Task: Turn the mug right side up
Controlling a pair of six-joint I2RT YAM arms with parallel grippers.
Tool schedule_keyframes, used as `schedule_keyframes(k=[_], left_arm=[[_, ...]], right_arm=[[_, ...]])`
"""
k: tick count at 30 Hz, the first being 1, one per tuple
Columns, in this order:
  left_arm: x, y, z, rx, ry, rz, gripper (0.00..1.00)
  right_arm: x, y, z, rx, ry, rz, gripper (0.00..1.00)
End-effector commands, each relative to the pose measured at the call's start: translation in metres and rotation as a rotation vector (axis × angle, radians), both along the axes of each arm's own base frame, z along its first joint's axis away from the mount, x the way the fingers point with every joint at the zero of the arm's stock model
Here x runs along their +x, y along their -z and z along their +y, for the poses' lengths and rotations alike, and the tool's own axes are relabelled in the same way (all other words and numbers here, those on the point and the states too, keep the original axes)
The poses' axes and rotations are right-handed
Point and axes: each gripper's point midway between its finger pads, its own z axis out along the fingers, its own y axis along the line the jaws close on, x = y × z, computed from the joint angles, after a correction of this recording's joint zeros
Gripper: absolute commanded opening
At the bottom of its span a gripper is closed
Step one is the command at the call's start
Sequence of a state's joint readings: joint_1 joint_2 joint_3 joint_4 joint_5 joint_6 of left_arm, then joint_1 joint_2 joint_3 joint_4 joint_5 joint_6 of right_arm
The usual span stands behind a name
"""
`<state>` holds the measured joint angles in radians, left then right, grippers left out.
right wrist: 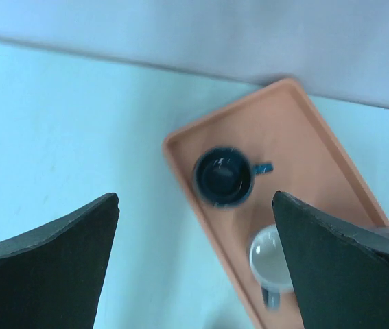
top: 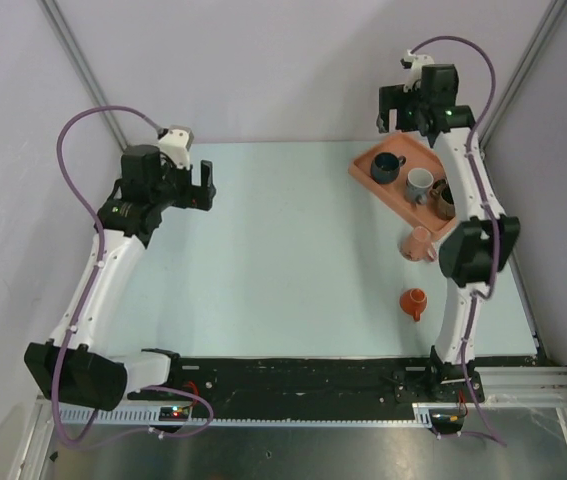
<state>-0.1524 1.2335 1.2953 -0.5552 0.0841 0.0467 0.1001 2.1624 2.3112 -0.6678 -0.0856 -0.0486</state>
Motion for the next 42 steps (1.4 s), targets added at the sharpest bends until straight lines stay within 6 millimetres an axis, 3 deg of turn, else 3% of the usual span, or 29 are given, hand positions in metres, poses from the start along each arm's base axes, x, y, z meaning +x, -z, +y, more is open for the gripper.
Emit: schedule_keyframes(k=[1,2,3,4,5,8,10,13,16,20,23,28,34,36,37,42], left_arm=[[-0.015,-0.011,-0.021,-0.012,0.174,-0.064,1.00],[-0.018,-0.008,-0.023,-0.015,0.196,-0.059,1.00],[-0.021,-0.007,-0.027,-0.021,0.222,-0.061,1.00],[-0.024,-0.004,-0.030,-0.021,0.247,-0.058,1.00],[-0.027,-0.002,-0.033,-0.025,0.271,-0.058,1.00],[-0.034,0.006,-0.039,-0.031,0.316,-0.052,1.00],[-0.035,0.010,-0.040,-0.036,0.324,-0.051,1.00],[-0.035,0.013,-0.042,-0.045,0.335,-0.059,1.00],[-0.036,0.013,-0.046,-0.045,0.360,-0.078,0.99],[-0.037,0.009,-0.052,-0.042,0.384,-0.109,0.98],[-0.040,0.006,-0.055,-0.039,0.399,-0.129,0.98],[-0.044,0.007,-0.056,-0.040,0.403,-0.138,0.98],[-0.049,0.006,-0.056,-0.041,0.408,-0.148,0.97],[-0.049,0.005,-0.055,-0.037,0.405,-0.154,0.97],[-0.050,0.005,-0.055,-0.036,0.404,-0.155,0.97],[-0.052,0.002,-0.055,-0.037,0.404,-0.165,0.97]], right_arm=[[-0.084,-0.039,0.018,-0.108,-0.198,-0.007,0.99],[-0.101,-0.037,0.013,-0.128,-0.190,-0.004,0.99],[-0.118,-0.019,0.007,-0.147,-0.180,0.034,0.99],[-0.134,-0.017,-0.001,-0.170,-0.163,0.033,0.99],[-0.151,-0.002,-0.008,-0.191,-0.148,0.061,1.00],[-0.191,0.008,-0.037,-0.240,-0.059,0.050,0.99],[-0.218,0.036,-0.054,-0.235,-0.025,0.088,0.99],[-0.249,0.071,-0.070,-0.231,-0.021,0.141,0.99],[-0.267,0.110,-0.085,-0.252,-0.007,0.225,0.99],[-0.275,0.158,-0.093,-0.212,-0.093,0.337,0.92],[-0.273,0.182,-0.091,-0.218,-0.181,0.377,0.88],[-0.245,0.190,-0.096,-0.292,-0.254,0.307,0.65],[-0.241,0.219,-0.102,-0.345,-0.322,0.366,0.61],[-0.237,0.225,-0.103,-0.351,-0.325,0.367,0.56],[-0.235,0.226,-0.101,-0.349,-0.334,0.360,0.52],[-0.232,0.224,-0.093,-0.378,-0.365,0.370,0.08]])
